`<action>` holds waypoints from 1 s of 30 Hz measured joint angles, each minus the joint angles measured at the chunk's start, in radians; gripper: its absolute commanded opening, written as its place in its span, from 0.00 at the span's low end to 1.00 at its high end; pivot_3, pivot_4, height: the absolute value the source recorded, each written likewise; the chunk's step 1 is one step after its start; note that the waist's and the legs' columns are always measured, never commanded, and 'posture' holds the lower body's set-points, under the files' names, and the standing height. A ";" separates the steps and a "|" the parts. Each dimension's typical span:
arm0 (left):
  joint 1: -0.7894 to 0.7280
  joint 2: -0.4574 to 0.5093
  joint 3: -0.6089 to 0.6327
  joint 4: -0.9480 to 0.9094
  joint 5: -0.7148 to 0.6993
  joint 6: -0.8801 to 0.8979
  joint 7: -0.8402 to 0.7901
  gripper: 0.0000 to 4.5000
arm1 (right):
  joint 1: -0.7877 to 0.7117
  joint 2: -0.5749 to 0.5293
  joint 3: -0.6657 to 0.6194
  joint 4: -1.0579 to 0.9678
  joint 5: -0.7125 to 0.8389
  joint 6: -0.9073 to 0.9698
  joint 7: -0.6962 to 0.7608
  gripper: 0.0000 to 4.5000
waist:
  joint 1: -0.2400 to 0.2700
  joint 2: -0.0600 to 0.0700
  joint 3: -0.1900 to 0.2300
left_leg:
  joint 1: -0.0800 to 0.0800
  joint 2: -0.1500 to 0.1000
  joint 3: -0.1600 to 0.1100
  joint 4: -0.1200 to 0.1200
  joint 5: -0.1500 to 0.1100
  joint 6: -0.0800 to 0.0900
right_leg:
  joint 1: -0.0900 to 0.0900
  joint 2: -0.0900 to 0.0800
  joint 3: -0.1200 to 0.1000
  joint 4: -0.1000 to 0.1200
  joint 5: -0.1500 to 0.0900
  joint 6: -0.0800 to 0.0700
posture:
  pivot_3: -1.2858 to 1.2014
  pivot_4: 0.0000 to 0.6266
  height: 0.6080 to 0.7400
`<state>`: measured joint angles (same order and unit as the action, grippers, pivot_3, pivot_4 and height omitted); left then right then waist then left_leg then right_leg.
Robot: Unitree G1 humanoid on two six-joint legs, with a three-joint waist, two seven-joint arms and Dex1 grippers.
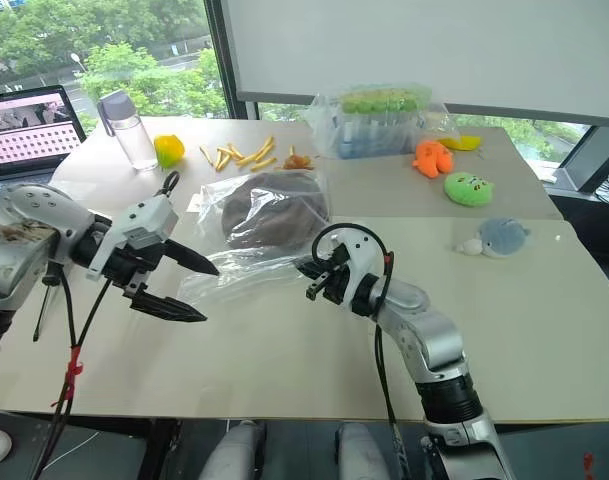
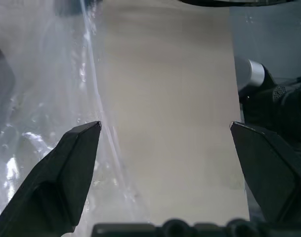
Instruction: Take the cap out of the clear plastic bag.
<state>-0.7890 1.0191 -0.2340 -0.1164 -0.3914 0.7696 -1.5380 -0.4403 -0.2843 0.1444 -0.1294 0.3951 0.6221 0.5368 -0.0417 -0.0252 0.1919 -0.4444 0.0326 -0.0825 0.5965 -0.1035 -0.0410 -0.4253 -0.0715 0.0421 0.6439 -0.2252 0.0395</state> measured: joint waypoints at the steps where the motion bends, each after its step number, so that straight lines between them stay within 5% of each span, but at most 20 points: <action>1: -0.006 -0.005 0.000 0.007 0.002 0.000 0.006 1.00 | 0.000 0.004 0.000 0.005 0.000 0.000 -0.001 0.01 | -0.001 0.000 0.000 | 0.000 0.000 0.000 0.000 0.000 0.000 | 0.000 0.000 0.000 0.000 0.000 0.000 | 0.52 0.24 1.00; 12: -0.058 -0.211 -0.080 0.106 0.182 -0.180 0.203 1.00 | -0.028 0.114 -0.035 0.003 0.073 0.013 0.005 0.01 | 0.000 0.000 0.000 | 0.000 0.001 0.000 0.001 0.000 0.000 | 0.000 0.002 0.001 0.002 0.003 0.005 | 0.52 0.24 1.00; 21: -0.095 -0.279 -0.081 0.198 0.235 -0.250 0.268 1.00 | -0.058 -0.115 0.224 -0.010 -0.143 0.126 0.049 0.01 | -0.001 0.000 0.000 | 0.000 0.000 0.000 0.002 0.000 0.000 | 0.000 0.002 0.001 0.002 0.001 0.001 | 0.52 0.24 1.00; 30: -0.096 -0.293 -0.082 0.200 0.253 -0.269 0.273 1.00 | -0.086 -0.046 0.208 0.005 -0.190 0.117 0.028 0.01 | -0.004 0.000 0.000 | 0.000 0.000 0.000 0.002 0.000 0.000 | 0.000 0.002 0.001 0.002 0.003 0.005 | 0.52 0.24 1.00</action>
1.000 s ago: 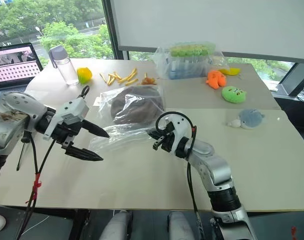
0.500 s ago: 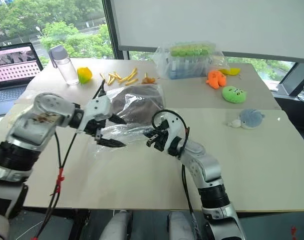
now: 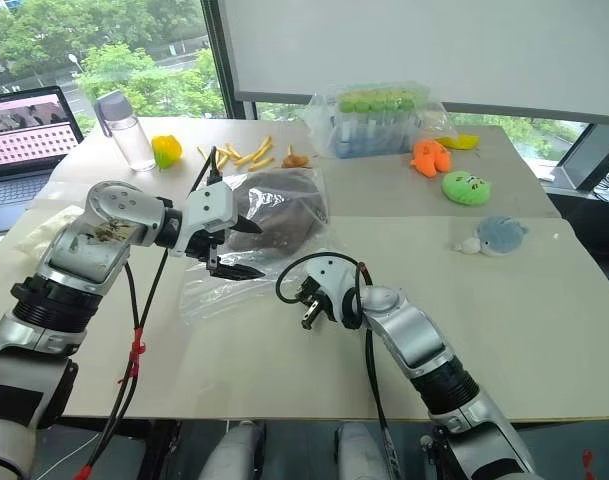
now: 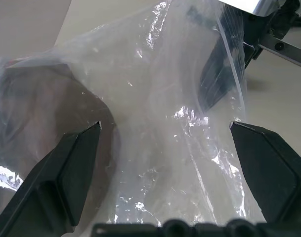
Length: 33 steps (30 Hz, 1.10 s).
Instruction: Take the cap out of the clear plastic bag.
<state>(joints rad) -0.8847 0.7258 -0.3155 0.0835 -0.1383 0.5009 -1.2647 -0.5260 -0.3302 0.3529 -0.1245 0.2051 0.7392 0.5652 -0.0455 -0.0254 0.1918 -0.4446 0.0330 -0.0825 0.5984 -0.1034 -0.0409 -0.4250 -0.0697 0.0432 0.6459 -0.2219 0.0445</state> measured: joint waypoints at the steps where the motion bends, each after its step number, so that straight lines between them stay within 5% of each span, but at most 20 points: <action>1: 0.000 -0.005 0.000 0.000 0.000 0.000 0.001 1.00 | -0.001 0.022 -0.018 -0.001 0.013 -0.005 0.000 0.01 | 0.001 0.000 0.000 | 0.000 0.000 0.000 0.000 0.000 0.000 | 0.000 0.000 0.000 0.000 0.000 0.000 | 0.52 0.24 1.00; 8: 0.000 -0.014 0.000 0.007 0.007 -0.007 0.007 1.00 | 0.020 0.026 -0.122 -0.141 0.137 0.018 0.066 0.01 | 0.005 0.000 0.000 | 0.000 0.000 0.000 0.000 0.000 0.000 | 0.000 0.000 0.000 0.000 0.001 0.002 | 0.52 0.24 1.00; 16: -0.005 -0.032 0.000 0.041 0.017 -0.036 0.006 1.00 | 0.116 -0.134 -0.137 -0.342 0.281 0.152 0.169 0.01 | 0.002 0.000 0.000 | 0.000 0.000 0.000 0.000 0.000 0.000 | 0.000 0.000 0.000 -0.001 -0.002 -0.005 | 0.52 0.24 1.00; 33: -0.018 -0.044 0.000 0.047 0.022 -0.039 -0.004 1.00 | 0.063 0.017 -0.145 -0.125 0.179 0.008 0.032 0.01 | 0.002 0.000 0.000 | 0.000 0.000 0.000 0.000 0.000 0.000 | 0.000 0.000 0.000 -0.001 0.000 -0.002 | 0.52 0.24 1.00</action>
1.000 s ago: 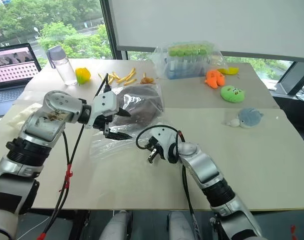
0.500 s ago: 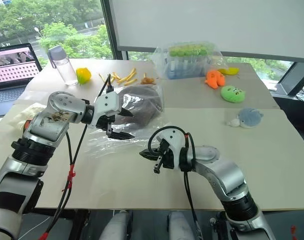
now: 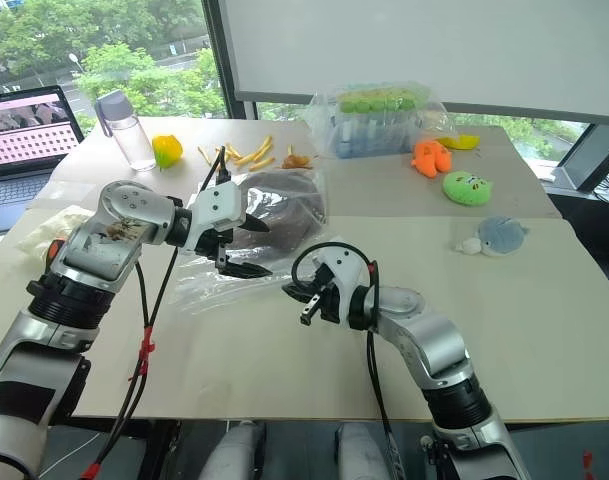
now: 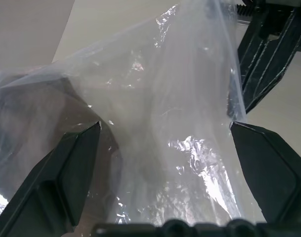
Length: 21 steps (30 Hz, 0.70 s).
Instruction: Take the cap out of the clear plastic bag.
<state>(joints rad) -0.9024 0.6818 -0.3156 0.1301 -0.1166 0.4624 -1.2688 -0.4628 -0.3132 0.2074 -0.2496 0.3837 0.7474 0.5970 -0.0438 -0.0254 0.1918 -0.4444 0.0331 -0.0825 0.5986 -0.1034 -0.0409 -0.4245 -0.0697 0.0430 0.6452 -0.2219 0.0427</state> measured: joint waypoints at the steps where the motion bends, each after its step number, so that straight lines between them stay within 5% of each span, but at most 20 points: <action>1: 0.000 0.000 0.000 -0.001 0.000 0.000 0.000 1.00 | -0.001 0.006 -0.004 0.011 -0.008 -0.010 -0.008 0.01 | 0.000 0.000 0.000 | 0.000 0.000 0.000 0.000 0.000 0.000 | 0.000 0.000 0.000 0.000 0.000 0.000 | 0.52 0.24 1.00; 10: 0.000 0.009 0.000 -0.009 0.000 0.004 0.001 1.00 | -0.036 0.128 -0.129 0.044 0.032 -0.092 -0.065 0.01 | 0.001 0.000 0.000 | 0.000 0.000 0.000 0.000 0.000 0.000 | 0.000 0.000 0.000 0.000 0.002 0.003 | 0.52 0.24 1.00; 21: -0.001 -0.005 0.000 -0.008 0.004 0.015 0.023 1.00 | -0.034 0.130 -0.124 0.056 0.031 -0.093 -0.065 0.01 | 0.001 0.000 0.000 | 0.000 0.000 0.000 0.000 0.000 0.000 | 0.000 0.000 0.000 0.000 0.001 0.001 | 0.52 0.24 1.00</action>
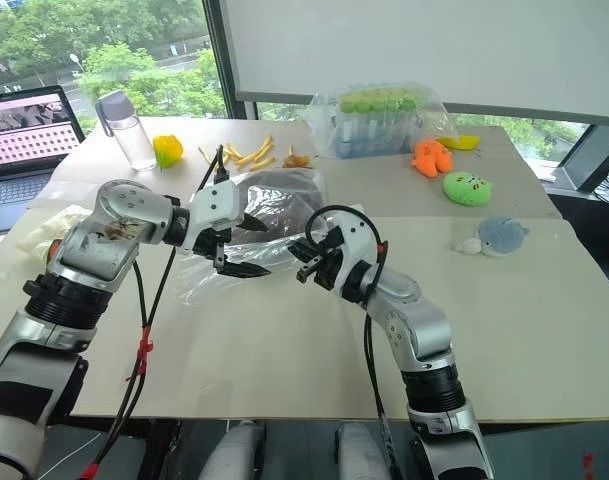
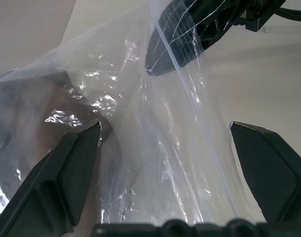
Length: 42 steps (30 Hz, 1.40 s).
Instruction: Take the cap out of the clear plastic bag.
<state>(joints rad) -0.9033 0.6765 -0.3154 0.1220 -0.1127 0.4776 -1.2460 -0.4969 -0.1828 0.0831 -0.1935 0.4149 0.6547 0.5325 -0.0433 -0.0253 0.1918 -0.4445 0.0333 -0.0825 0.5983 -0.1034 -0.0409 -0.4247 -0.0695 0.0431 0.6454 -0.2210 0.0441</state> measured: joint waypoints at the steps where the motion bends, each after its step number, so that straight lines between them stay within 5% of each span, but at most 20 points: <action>1: -0.001 -0.006 0.000 0.001 0.007 0.001 0.011 1.00 | 0.000 -0.001 0.008 0.000 0.000 0.001 0.001 0.01 | 0.000 0.000 0.000 | 0.000 0.000 0.000 0.000 0.000 0.000 | 0.000 0.000 0.000 0.000 0.000 0.000 | 0.52 0.24 1.00; 14: -0.065 -0.104 -0.042 0.155 0.252 -0.336 0.254 1.00 | 0.003 -0.003 0.029 -0.002 0.000 0.007 -0.004 0.01 | 0.004 0.000 0.000 | 0.000 0.000 0.000 0.000 0.000 0.000 | 0.000 0.000 0.000 0.000 0.001 0.002 | 0.52 0.24 1.00; 33: -0.095 -0.142 -0.035 0.169 0.281 -0.374 0.271 1.00 | 0.003 -0.018 0.050 -0.002 -0.010 0.007 -0.012 0.01 | -0.001 0.000 0.000 | 0.000 0.000 0.000 0.000 0.000 0.000 | 0.000 0.000 0.000 0.000 0.002 0.003 | 0.52 0.24 1.00; 36: -0.111 -0.142 -0.033 0.177 0.293 -0.381 0.283 0.84 | 0.004 -0.023 0.058 -0.002 -0.011 0.007 -0.012 0.00 | -0.001 0.000 0.000 | 0.000 0.000 0.000 0.000 0.000 0.000 | 0.000 0.000 0.000 0.000 0.002 0.003 | 0.52 0.24 1.00; 42: -0.111 -0.141 -0.031 0.194 0.303 -0.387 0.283 0.35 | 0.004 -0.025 0.059 -0.002 -0.011 0.007 -0.014 0.00 | -0.001 0.000 0.000 | 0.000 0.000 0.000 0.000 0.000 0.000 | 0.000 0.000 0.000 0.000 0.002 0.003 | 0.52 0.24 1.00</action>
<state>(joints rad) -1.0145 0.5357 -0.3469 0.3157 0.1902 0.0902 -0.9630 -0.4933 -0.2078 0.1423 -0.1955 0.4040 0.6615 0.5187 -0.0444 -0.0253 0.1918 -0.4447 0.0331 -0.0825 0.5981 -0.1034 -0.0409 -0.4248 -0.0694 0.0432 0.6452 -0.2193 0.0470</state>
